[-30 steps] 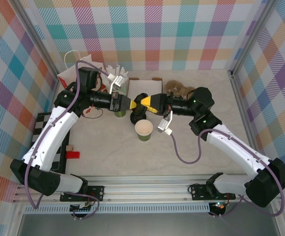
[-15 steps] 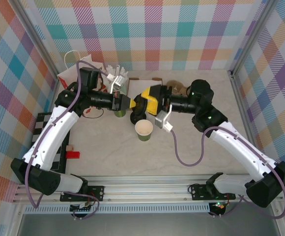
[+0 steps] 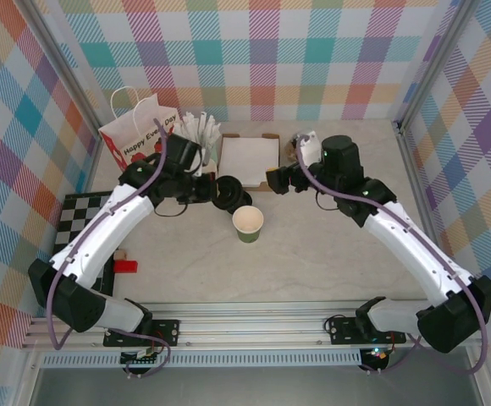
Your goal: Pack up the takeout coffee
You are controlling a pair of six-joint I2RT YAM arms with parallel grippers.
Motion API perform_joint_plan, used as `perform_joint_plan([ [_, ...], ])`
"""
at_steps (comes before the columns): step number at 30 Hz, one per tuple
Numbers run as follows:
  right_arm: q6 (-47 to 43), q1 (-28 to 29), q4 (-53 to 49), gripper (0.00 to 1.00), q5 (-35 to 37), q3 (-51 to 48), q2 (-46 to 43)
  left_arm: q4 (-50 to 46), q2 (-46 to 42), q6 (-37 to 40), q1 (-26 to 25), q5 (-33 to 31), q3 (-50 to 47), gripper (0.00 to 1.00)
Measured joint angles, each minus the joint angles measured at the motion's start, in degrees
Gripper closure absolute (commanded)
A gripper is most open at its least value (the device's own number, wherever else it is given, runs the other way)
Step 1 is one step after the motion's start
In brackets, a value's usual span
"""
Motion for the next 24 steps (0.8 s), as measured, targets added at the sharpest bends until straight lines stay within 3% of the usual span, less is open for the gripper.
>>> perform_joint_plan([
  [3,17.16,-2.1,0.33,0.0,-2.36,-8.39,0.81,-0.37,2.64,-3.15,-3.48,-3.69,-0.44,1.0],
  [8,31.69,-3.06,0.5,0.01,-9.73,-13.75,4.7,-0.22,7.26,-6.45,-6.4,-4.68,-1.07,1.0],
  [13,36.04,-3.06,2.25,0.04,-15.06,-14.64,5.42,-0.15,11.98,-7.37,-7.87,-4.83,-0.87,1.0],
  [24,36.81,-3.06,4.44,0.11,-21.75,-15.67,8.48,-0.33,15.43,-7.69,-8.0,-4.72,1.53,1.0],
])
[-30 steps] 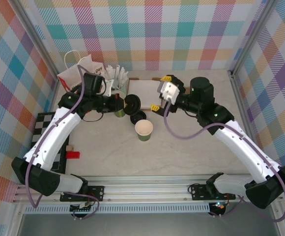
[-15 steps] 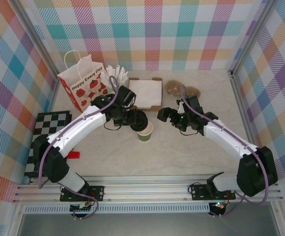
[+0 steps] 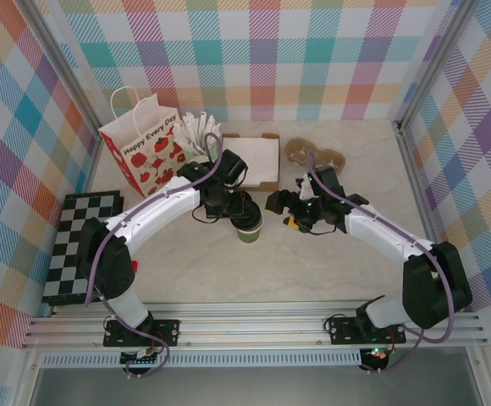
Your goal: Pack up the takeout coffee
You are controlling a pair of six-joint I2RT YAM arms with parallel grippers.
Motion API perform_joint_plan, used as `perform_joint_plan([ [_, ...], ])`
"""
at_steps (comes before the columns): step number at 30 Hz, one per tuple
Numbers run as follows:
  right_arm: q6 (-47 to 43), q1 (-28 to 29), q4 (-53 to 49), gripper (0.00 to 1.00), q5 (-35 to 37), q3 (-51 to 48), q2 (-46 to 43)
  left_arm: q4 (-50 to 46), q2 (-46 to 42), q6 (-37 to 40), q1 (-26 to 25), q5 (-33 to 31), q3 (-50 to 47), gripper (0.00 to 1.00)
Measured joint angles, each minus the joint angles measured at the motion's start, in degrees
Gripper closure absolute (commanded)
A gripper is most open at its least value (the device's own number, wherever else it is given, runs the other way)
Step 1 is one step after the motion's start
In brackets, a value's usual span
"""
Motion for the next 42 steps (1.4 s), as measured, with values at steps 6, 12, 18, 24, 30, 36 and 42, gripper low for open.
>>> perform_joint_plan([
  [6,0.07,0.0,-0.02,0.14,-1.09,0.0,0.42,-0.07,0.96,0.04,0.0,0.63,0.24,1.0],
  [12,0.11,0.0,0.17,0.17,-1.49,-0.28,0.72,-0.02,2.36,0.22,0.0,1.44,0.85,1.0],
  [18,0.11,0.0,0.24,0.17,-2.19,-0.68,1.55,-0.63,3.21,0.42,-0.02,1.62,1.25,1.0],
  [24,0.13,0.0,0.26,0.22,-2.91,-0.68,2.19,-1.03,3.26,1.11,-0.04,1.68,1.6,1.0],
  [30,0.37,0.0,0.87,0.31,-4.04,-0.74,4.07,-1.07,3.96,1.33,-0.04,2.08,1.95,1.0],
  [36,0.48,0.0,2.16,0.37,-5.86,-0.81,6.12,-1.09,4.44,1.53,-0.07,2.69,2.43,1.0],
  [42,0.48,0.0,3.04,0.4,-7.8,-0.81,8.15,-1.11,4.92,1.55,-0.09,2.78,2.91,1.0],
])
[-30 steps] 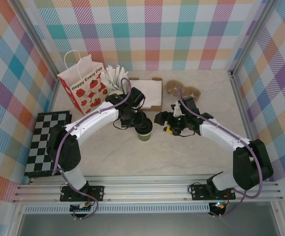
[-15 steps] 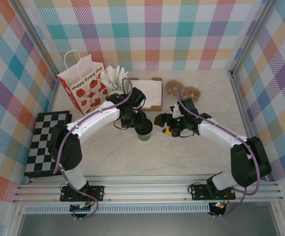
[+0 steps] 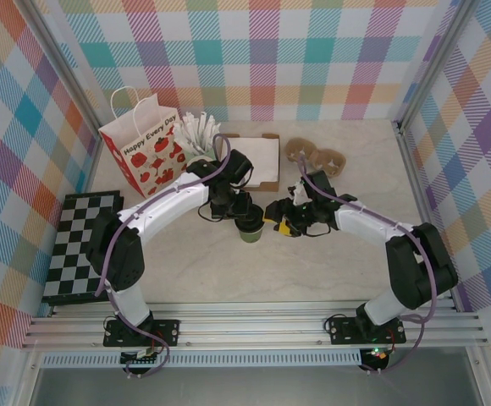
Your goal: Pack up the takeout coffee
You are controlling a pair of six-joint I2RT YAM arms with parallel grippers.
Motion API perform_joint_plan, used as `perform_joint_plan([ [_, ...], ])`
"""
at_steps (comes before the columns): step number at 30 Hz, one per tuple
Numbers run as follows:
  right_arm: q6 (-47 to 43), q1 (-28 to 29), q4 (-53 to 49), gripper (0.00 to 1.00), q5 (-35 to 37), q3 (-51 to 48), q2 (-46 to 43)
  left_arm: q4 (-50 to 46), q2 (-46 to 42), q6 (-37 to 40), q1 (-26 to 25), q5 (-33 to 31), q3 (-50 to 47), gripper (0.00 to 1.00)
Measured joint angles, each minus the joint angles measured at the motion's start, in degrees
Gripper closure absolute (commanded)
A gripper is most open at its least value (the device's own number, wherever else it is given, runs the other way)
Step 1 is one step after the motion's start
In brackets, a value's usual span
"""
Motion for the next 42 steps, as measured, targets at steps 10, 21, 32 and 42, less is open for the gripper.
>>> perform_joint_plan([
  [10,-0.79,-0.04,1.7,0.58,-1.57,0.0,0.87,-0.83,1.16,0.2,-0.02,0.2,0.85,1.0],
  [21,-1.51,-0.09,3.85,0.48,-0.9,-2.84,-0.37,-0.17,1.18,0.26,-0.26,1.42,0.85,1.0],
  [32,-3.02,-0.17,1.11,0.56,-1.66,-0.59,1.99,-0.85,2.47,1.46,-0.28,1.38,1.75,1.0],
  [42,-1.42,-1.46,12.63,0.42,-5.05,-6.97,1.88,2.95,0.68,2.45,-0.28,0.52,-2.21,1.0],
])
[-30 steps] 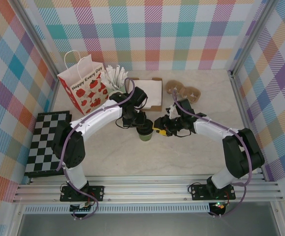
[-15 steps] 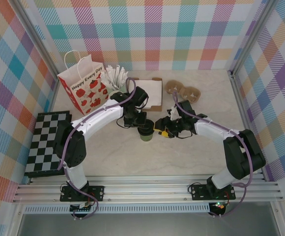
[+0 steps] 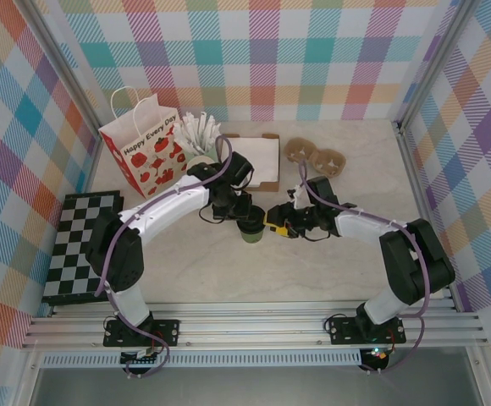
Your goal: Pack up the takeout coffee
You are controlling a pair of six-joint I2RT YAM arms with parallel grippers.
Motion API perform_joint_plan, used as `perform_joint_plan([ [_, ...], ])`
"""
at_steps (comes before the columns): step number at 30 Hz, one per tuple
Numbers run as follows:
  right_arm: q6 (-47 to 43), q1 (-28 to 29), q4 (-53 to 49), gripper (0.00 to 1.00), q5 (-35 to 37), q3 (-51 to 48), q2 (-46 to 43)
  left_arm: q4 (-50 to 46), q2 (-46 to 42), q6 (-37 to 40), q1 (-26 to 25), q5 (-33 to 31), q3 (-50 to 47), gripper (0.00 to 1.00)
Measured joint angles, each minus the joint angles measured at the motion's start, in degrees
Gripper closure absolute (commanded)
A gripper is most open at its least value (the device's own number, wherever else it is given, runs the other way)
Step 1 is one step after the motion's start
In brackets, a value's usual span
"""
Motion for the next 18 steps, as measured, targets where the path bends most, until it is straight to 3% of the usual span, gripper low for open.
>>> perform_joint_plan([
  [4,-0.02,-1.51,-3.96,0.29,-0.33,1.22,-0.59,-3.87,2.16,3.56,-0.33,-0.76,5.01,1.0],
  [8,-2.25,-4.85,-10.97,0.26,-0.92,5.9,-0.7,-7.34,5.7,9.66,-0.37,-1.46,10.95,1.0],
  [18,-6.8,-7.32,-15.78,0.4,-6.49,13.99,4.96,-12.81,7.13,21.77,-0.37,2.05,16.79,1.0],
])
